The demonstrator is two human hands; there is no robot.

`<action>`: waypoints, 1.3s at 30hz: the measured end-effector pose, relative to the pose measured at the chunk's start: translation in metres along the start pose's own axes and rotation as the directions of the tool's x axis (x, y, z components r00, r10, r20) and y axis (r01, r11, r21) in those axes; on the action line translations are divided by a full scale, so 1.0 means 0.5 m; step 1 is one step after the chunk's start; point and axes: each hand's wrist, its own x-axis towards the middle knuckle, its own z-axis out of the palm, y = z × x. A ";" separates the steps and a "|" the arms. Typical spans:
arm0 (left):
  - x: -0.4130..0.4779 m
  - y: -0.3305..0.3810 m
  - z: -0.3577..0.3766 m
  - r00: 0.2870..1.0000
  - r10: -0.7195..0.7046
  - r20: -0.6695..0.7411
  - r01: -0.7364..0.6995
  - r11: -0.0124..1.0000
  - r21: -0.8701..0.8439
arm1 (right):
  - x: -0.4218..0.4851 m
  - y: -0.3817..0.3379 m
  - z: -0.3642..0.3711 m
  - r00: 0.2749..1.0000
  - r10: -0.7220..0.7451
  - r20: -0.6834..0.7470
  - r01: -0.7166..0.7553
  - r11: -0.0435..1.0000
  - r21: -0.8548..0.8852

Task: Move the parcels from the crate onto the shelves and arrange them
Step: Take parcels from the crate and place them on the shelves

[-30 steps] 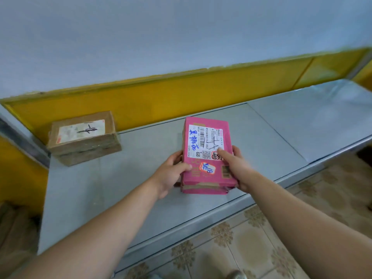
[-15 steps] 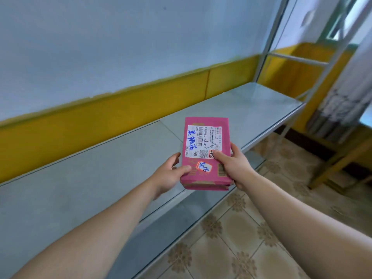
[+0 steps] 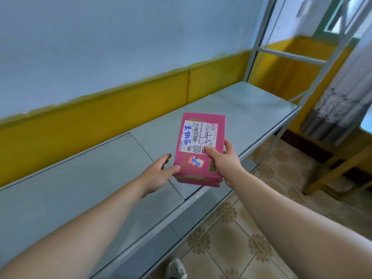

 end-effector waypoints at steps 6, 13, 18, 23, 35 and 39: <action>0.107 -0.074 -0.034 0.967 -0.015 -0.255 0.131 0.885 0.447 | 0.181 -0.015 0.041 1.000 0.012 0.022 -0.011 0.998 -0.064; 0.124 -0.134 -0.001 0.898 -0.223 -0.379 0.428 0.640 0.638 | 0.304 -0.013 0.095 0.995 0.009 0.103 0.019 0.964 -0.264; 0.126 -0.142 0.043 0.798 -0.329 -0.504 0.592 0.583 0.557 | 0.348 -0.033 0.055 0.856 -0.255 0.449 0.515 0.496 -0.699; 0.133 -0.144 0.064 0.732 -0.353 -0.583 0.668 0.543 0.509 | 0.402 -0.094 0.015 0.428 0.070 0.901 0.892 -0.194 -0.409; 0.132 -0.155 0.068 0.710 -0.317 -0.629 0.677 0.553 0.485 | 0.387 -0.050 0.160 0.645 -0.099 0.758 0.755 -0.075 -0.652; 0.133 -0.153 0.069 0.706 -0.316 -0.634 0.679 0.556 0.479 | 0.430 -0.087 0.141 0.489 -0.089 0.868 0.844 -0.202 -0.497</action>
